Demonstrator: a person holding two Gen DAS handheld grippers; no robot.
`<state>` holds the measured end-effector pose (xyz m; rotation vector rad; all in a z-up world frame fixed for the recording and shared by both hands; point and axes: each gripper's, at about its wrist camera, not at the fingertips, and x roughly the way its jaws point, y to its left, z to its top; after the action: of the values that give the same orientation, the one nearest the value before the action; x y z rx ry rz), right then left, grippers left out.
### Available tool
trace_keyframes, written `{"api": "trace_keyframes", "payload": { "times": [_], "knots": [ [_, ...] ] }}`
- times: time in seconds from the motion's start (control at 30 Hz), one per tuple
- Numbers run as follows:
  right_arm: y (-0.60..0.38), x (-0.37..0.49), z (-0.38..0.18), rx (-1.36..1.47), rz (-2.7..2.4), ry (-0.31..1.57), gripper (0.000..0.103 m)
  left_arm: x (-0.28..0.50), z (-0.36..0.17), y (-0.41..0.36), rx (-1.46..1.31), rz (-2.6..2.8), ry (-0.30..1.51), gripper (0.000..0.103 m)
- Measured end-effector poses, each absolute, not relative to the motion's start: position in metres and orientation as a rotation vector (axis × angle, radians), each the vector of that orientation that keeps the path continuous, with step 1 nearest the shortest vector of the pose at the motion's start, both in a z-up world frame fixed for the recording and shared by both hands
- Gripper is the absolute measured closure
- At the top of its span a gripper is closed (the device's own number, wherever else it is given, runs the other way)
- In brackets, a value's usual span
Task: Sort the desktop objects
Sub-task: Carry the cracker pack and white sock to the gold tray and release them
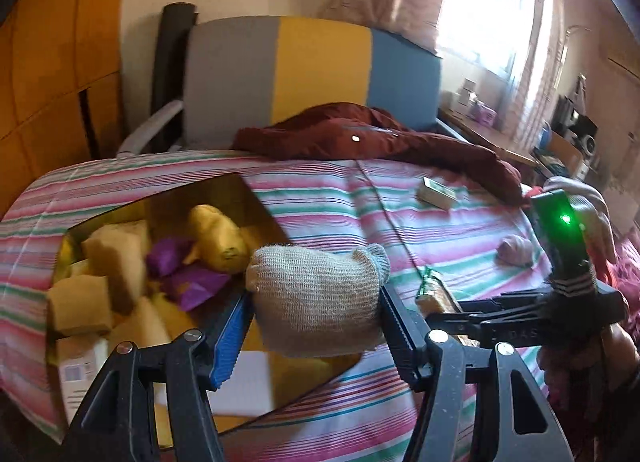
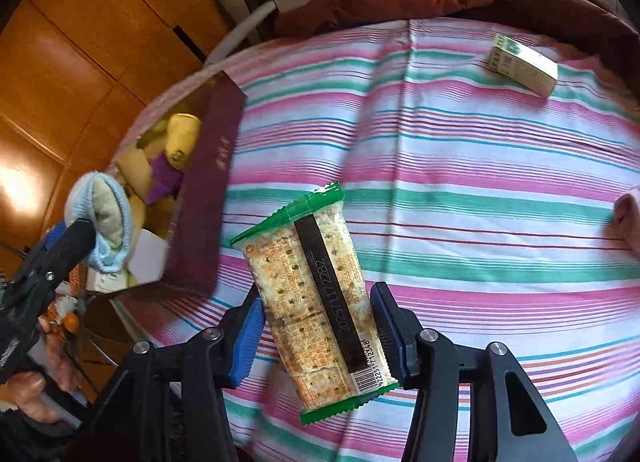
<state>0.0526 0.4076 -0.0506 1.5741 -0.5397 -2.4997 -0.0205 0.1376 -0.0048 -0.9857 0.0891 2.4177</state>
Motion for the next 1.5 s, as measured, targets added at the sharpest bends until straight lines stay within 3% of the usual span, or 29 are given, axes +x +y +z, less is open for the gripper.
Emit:
{"api": "trace_keyframes", "payload": {
  "times": [0.27, 0.47, 1.3, 1.5],
  "knots": [
    [0.354, 0.016, -0.059, 1.434, -2.493, -0.627, 0.050, -0.023, -0.005, 0.103, -1.007, 2.496, 0.050, 0.040],
    [0.323, 0.008, -0.036, 1.307, -2.469, -0.659, 0.050, -0.025, -0.006, 0.079, -1.021, 2.554, 0.026, 0.040],
    [0.229, -0.048, -0.025, 1.233, -2.385, -0.582, 0.050, -0.043, -0.033, 0.035, -1.133, 2.618, -0.053, 0.040],
    [0.226, -0.046, -0.025, 1.232, -2.441, -0.528, 0.050, -0.048, -0.035, 0.027, -1.154, 2.572, -0.163, 0.040]
  ]
}}
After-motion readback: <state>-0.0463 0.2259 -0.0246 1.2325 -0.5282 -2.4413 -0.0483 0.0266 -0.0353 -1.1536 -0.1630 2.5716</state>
